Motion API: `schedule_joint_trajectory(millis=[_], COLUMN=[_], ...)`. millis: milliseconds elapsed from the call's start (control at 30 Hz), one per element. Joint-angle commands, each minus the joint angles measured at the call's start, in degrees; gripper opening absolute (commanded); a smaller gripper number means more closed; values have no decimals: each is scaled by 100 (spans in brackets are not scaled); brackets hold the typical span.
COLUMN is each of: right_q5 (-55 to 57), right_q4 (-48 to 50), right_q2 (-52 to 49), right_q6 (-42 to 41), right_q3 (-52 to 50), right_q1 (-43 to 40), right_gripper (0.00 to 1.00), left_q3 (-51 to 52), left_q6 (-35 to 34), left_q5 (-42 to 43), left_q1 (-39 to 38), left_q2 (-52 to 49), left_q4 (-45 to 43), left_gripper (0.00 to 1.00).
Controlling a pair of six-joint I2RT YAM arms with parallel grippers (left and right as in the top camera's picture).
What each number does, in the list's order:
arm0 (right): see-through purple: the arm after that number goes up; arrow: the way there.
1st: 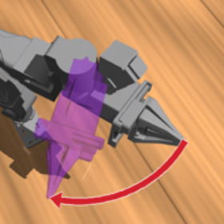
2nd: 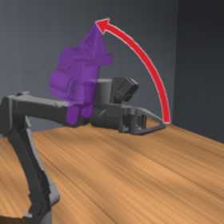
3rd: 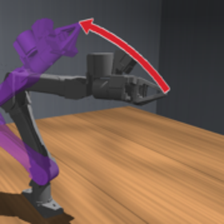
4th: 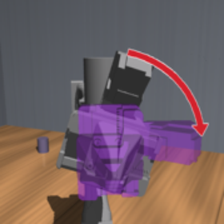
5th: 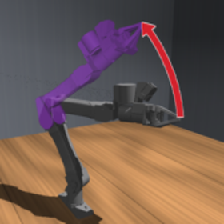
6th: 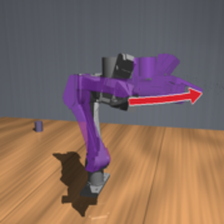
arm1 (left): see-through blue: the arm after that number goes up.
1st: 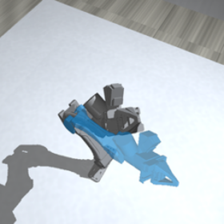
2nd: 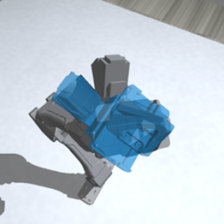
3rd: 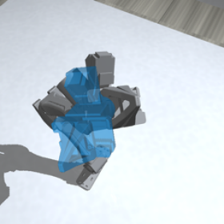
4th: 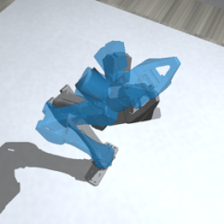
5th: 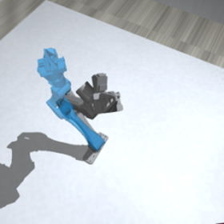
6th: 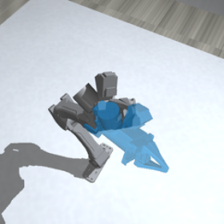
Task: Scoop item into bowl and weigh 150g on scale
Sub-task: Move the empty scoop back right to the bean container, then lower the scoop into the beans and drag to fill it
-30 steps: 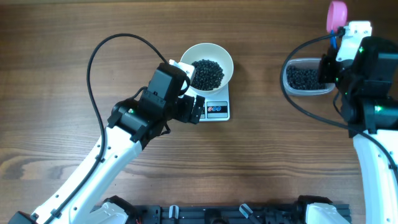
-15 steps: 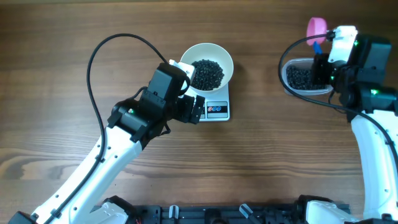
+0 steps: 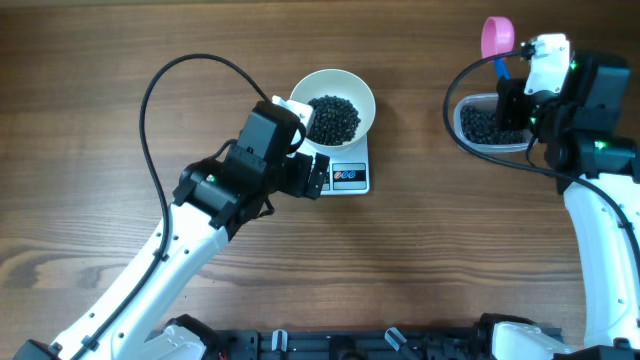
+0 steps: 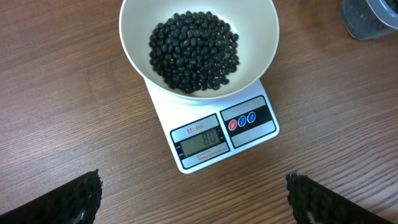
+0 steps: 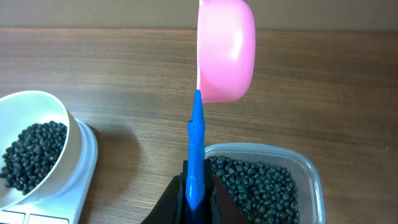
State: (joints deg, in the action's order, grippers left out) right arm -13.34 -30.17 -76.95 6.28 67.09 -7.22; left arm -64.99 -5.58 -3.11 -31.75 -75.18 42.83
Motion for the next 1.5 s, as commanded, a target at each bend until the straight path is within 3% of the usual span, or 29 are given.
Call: schedule_joint_trajectory(millis=[0,600,967,1267,1467], right_q5=[-166,-177,-160,699,553], right_q4=[-15,-1329,-1600,-1364,-1388], right_q2=[-87,-85,-688,-1099,-1399], right_q6=[439,610,1899,1967,1904], right_q3=[4,4,0,0,-4], right_q1=[-15,-1003,-1064,-1064,-1064], right_gripper=[4,4,4,4,4], left_q3=[-81,-81,-81,-81,-81], left_q6=[85,85,85,85,85], left_q5=[48,48,48,48,48], left_q1=[9,9,11,9,11], left_q2=[-44,-44,-44,-44,-44], left_q4=[-13,-13,-13,-13,-13], left_gripper=[100,100,100,100,100])
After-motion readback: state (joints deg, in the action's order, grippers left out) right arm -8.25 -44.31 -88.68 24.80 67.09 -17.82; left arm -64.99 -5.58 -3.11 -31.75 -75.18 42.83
